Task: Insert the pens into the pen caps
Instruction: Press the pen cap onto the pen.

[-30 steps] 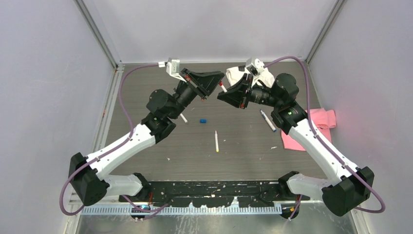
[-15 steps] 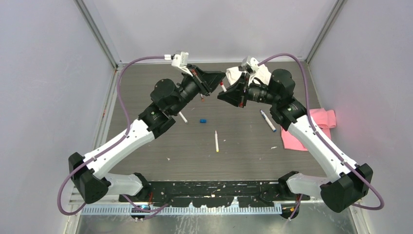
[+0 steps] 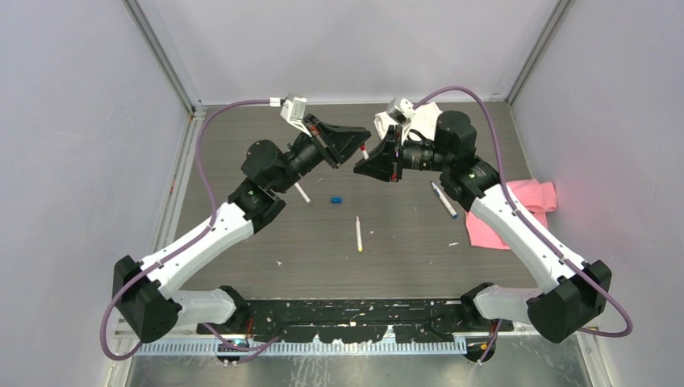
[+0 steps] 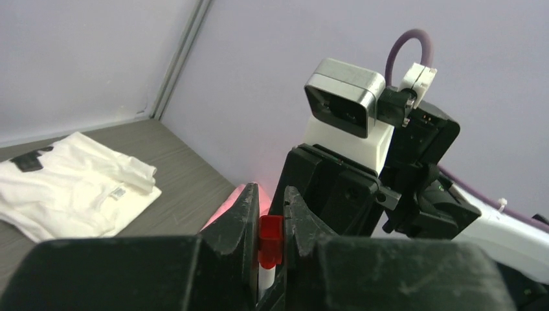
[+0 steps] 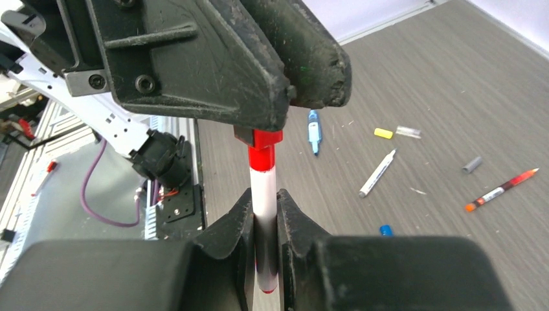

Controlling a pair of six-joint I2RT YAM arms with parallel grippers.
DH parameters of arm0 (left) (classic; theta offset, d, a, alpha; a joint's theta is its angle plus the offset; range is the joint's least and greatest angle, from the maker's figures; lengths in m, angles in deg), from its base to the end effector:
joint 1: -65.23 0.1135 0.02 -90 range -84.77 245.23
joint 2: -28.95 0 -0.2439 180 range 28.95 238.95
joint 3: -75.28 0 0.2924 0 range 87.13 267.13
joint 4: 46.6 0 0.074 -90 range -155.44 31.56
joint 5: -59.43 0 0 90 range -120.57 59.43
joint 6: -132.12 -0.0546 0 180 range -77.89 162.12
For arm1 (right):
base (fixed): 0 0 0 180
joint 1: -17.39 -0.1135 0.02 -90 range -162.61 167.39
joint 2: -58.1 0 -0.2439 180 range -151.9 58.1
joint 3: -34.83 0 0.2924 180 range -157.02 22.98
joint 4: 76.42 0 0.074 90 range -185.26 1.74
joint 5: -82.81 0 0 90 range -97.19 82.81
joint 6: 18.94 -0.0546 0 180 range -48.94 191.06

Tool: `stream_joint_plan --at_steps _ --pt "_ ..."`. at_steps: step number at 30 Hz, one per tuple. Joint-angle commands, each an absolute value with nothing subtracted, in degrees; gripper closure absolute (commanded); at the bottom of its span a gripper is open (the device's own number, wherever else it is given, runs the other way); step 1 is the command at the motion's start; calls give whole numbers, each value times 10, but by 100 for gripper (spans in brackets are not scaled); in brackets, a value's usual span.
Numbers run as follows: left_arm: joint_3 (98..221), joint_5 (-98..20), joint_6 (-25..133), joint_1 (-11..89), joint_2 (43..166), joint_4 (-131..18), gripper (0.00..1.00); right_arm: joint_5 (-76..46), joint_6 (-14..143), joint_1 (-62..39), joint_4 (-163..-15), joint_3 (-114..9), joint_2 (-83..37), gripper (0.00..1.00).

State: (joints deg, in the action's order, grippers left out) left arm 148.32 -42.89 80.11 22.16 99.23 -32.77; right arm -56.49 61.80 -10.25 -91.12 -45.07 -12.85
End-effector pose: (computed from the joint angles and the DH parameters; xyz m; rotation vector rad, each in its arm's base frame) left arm 0.2490 -0.2488 0.3935 0.2642 1.3879 -1.3335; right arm 0.2805 0.1936 0.3786 -0.9362 1.5142 1.1864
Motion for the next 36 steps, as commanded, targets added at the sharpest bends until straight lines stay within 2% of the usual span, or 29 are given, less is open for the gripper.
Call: stream_joint_plan --at_steps 1,7,12,18,21,26,28,32,36 --pt "1442 -628 768 190 1004 -643 100 -458 617 -78 -712 -549 -116 99" --pt "1495 -530 759 152 1047 -669 99 -483 593 -89 -688 -547 -121 99" --pt "1522 -469 712 127 1069 -752 99 -481 627 -90 -703 -567 -123 99" --pt "1451 -530 702 135 1043 -711 99 -478 634 -84 -713 -565 -123 100" --pt "1404 -608 781 172 1030 -626 99 -485 631 -83 -715 -561 -120 100" --pt "1387 -658 868 203 1038 -562 99 -481 625 -82 -706 -561 -124 99" --pt "1400 -662 870 204 1047 -575 99 -475 629 -82 -711 -566 -127 99" --pt "1449 -592 773 175 1060 -710 100 -468 635 -82 -717 -569 -128 100" --pt "1433 -562 792 169 1049 -668 99 -471 631 -82 -714 -562 -126 99"
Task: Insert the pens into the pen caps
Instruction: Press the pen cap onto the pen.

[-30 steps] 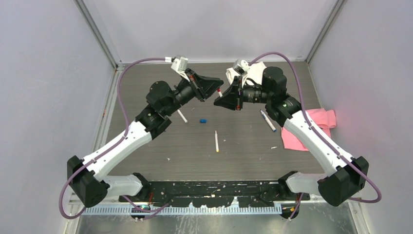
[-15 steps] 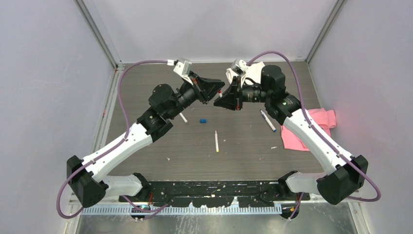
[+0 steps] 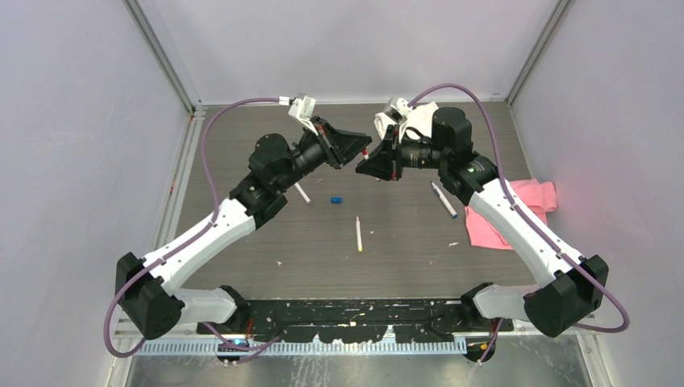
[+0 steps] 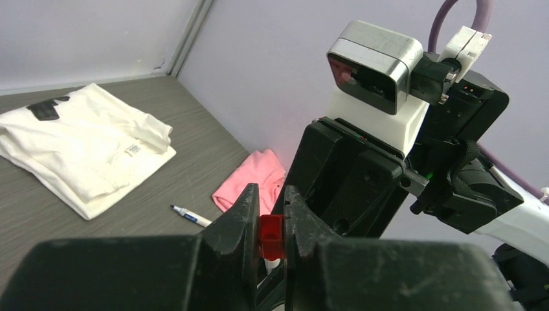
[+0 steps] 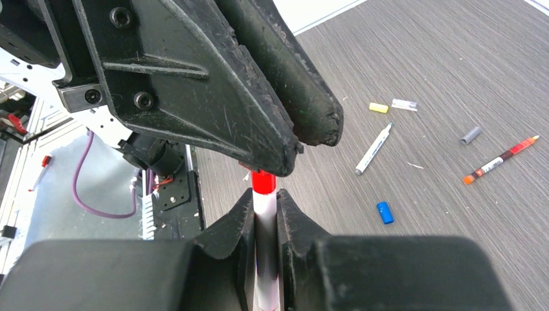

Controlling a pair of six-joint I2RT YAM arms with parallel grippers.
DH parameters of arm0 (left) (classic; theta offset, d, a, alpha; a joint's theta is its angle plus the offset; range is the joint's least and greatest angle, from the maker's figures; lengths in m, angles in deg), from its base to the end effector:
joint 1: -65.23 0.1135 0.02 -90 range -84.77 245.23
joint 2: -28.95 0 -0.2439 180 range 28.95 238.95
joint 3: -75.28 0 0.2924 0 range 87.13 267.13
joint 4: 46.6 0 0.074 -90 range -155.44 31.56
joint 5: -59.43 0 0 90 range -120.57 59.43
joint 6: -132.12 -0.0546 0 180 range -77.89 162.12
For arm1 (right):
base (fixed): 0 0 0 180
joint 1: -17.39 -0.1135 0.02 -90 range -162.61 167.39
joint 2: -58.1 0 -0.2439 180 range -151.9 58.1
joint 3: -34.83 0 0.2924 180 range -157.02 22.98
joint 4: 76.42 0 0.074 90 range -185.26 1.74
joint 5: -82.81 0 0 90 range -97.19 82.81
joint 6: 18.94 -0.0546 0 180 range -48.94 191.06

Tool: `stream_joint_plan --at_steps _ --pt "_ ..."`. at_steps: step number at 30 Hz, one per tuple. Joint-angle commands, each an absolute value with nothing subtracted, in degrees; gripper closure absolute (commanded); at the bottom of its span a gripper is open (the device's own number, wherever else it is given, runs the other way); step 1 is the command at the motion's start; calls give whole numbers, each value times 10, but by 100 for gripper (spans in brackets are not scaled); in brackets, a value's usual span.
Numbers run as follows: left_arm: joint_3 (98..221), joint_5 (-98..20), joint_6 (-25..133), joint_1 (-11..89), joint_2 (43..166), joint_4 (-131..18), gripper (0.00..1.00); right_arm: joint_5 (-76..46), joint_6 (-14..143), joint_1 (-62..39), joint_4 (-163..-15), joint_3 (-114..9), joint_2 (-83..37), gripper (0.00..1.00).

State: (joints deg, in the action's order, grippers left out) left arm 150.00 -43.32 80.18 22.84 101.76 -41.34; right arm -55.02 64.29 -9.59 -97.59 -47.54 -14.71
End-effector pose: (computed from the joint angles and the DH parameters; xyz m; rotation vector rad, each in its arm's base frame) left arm 0.2625 -0.2559 0.3721 0.2589 1.5664 -1.2875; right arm 0.2888 0.1924 0.3728 -0.9261 1.6050 1.1520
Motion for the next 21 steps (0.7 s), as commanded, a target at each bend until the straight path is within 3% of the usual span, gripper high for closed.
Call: stream_joint_plan --at_steps 1,7,21 --pt "1426 -564 804 169 1049 -650 99 -473 632 -82 -712 -561 -126 99" --pt "1381 -554 892 176 1037 -538 99 -477 631 -80 -713 -556 -123 100" --pt "1387 -466 936 192 983 -466 99 -527 616 -79 -737 -502 -96 99"
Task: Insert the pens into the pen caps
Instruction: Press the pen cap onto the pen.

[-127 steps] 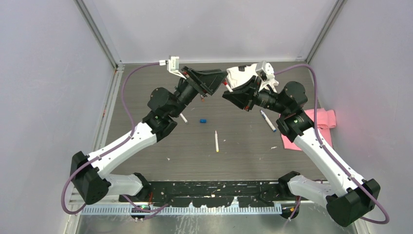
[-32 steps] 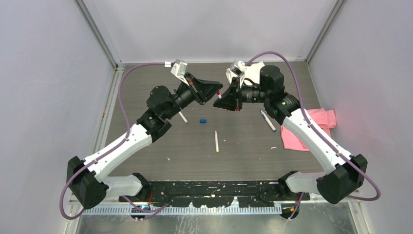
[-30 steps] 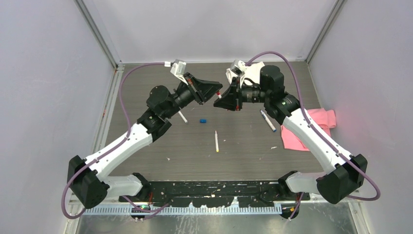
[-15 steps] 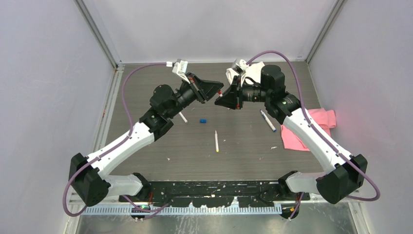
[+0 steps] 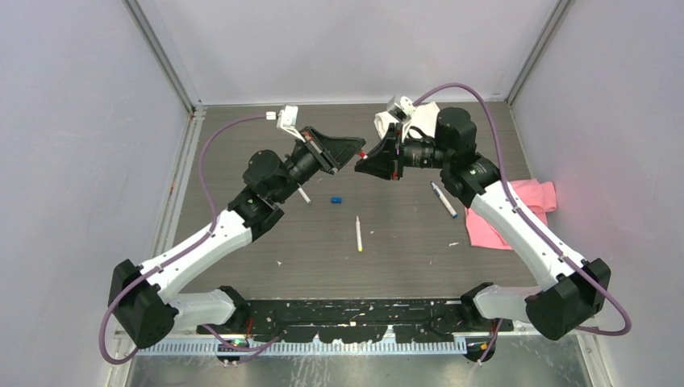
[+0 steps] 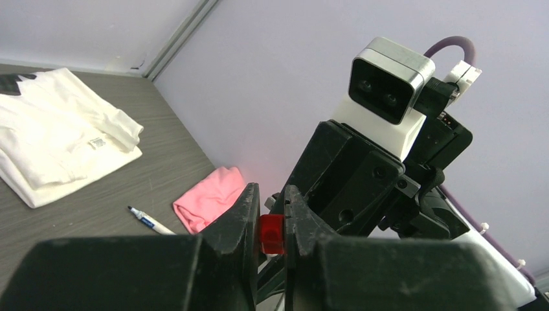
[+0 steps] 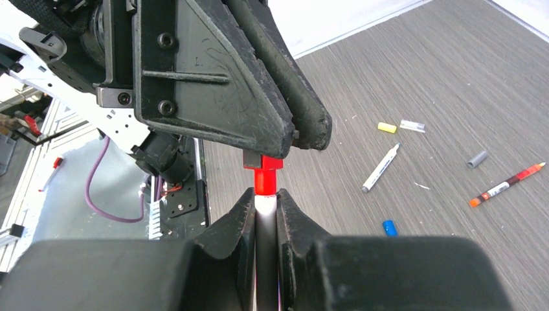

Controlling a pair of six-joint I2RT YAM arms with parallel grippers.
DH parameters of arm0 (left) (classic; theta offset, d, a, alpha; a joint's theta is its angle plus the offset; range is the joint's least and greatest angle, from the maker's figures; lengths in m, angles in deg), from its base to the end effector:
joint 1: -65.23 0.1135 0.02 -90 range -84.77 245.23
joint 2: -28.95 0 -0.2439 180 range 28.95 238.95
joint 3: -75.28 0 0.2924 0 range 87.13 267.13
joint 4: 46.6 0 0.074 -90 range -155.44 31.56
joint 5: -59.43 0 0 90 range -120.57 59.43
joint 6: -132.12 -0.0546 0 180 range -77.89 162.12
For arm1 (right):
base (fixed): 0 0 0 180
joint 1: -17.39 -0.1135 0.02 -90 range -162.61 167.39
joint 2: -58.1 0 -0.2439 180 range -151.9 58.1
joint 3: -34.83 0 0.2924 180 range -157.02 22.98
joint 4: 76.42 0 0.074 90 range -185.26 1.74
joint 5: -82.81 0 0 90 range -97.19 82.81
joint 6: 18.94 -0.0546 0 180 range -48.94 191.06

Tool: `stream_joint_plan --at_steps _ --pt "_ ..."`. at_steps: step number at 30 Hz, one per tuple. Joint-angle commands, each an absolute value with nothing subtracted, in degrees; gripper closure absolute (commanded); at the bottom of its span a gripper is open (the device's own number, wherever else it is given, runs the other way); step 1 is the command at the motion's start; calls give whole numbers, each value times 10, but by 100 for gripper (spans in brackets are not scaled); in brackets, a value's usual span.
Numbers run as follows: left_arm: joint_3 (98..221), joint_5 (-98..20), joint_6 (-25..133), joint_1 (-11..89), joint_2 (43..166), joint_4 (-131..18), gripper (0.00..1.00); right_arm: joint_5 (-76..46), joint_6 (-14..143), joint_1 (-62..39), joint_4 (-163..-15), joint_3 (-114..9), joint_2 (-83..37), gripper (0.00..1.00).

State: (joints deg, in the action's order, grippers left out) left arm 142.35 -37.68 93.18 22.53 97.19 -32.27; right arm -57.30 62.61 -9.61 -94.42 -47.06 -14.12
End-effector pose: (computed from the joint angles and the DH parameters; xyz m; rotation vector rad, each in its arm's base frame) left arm 0.2502 -0.2401 0.3632 0.0078 1.5004 -1.4401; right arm 0.2854 0.1924 0.3791 -0.9418 1.5506 1.1916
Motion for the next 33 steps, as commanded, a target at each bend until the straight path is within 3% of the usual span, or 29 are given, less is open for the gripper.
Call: stream_joint_plan --at_steps 1,8,33 --pt "1386 -460 940 192 982 -463 99 -526 616 -79 -736 -503 -96 99" --pt "1386 -442 973 192 983 -422 95 -542 609 -78 -736 -495 -95 100" --pt "1449 -364 990 199 957 -401 54 -576 624 -79 -767 -454 -74 100"
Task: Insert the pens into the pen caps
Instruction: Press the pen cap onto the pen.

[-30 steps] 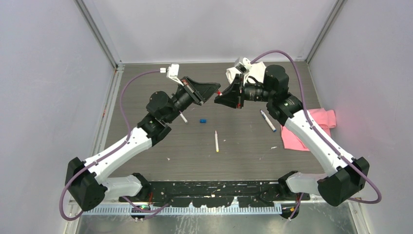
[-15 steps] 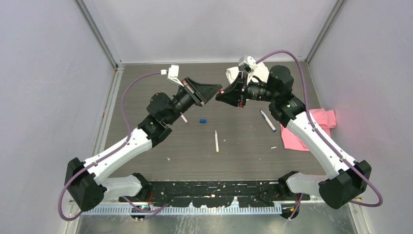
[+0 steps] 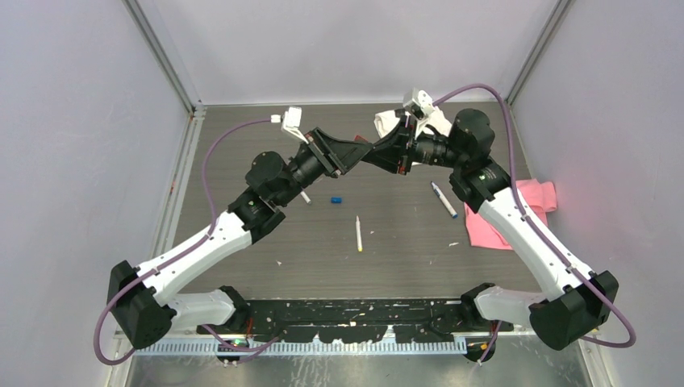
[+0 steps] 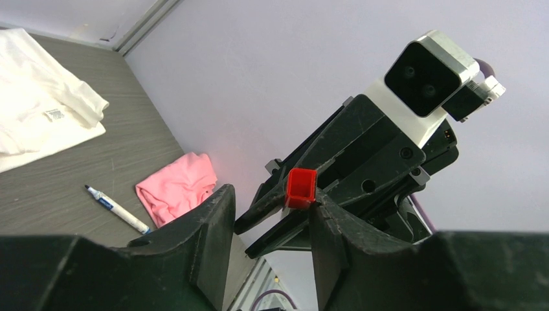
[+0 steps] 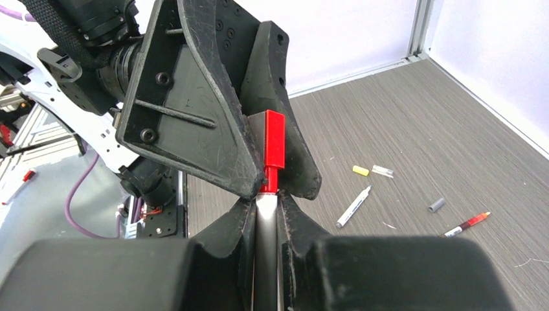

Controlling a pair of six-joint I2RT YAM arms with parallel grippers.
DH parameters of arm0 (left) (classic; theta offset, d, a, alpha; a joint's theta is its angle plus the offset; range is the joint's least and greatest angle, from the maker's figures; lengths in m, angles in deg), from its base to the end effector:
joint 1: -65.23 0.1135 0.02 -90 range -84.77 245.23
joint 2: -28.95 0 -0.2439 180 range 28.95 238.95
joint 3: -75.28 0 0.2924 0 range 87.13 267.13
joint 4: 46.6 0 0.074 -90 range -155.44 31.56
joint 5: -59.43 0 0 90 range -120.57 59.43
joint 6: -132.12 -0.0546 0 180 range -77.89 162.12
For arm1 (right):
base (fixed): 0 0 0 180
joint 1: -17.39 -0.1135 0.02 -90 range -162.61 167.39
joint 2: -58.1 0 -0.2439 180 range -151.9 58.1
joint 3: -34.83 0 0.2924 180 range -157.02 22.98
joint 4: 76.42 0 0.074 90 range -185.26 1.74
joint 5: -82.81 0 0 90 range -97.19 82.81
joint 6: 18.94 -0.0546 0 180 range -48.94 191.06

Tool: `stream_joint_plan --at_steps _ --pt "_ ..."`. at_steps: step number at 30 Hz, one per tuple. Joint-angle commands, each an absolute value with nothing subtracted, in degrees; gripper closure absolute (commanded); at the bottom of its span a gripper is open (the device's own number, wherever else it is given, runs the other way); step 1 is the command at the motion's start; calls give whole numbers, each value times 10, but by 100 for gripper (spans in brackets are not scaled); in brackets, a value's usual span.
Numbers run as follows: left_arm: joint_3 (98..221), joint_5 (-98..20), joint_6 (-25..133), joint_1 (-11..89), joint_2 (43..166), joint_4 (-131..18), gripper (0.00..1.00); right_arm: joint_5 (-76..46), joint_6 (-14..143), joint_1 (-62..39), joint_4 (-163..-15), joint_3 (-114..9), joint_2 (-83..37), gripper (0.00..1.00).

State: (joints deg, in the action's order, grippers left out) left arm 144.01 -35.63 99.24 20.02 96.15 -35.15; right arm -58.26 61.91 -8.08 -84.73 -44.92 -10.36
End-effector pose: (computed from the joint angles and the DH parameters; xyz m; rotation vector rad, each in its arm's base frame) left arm 0.2382 -0.2467 0.3750 -0.0740 1.5257 -1.5353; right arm 0.2755 0.1783 0.4032 -0.9467 1.3583 1.1381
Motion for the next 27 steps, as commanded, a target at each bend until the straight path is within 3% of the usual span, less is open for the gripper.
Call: stream_joint_plan --at_steps 1,14,27 --pt "1449 -364 989 200 955 -402 52 -576 623 -79 -765 -454 -74 100" --pt "1409 -408 942 203 917 -317 34 -562 576 -78 -718 -414 -62 99" --pt "1426 -420 920 211 917 -278 35 -573 575 -79 -719 -396 -53 99"
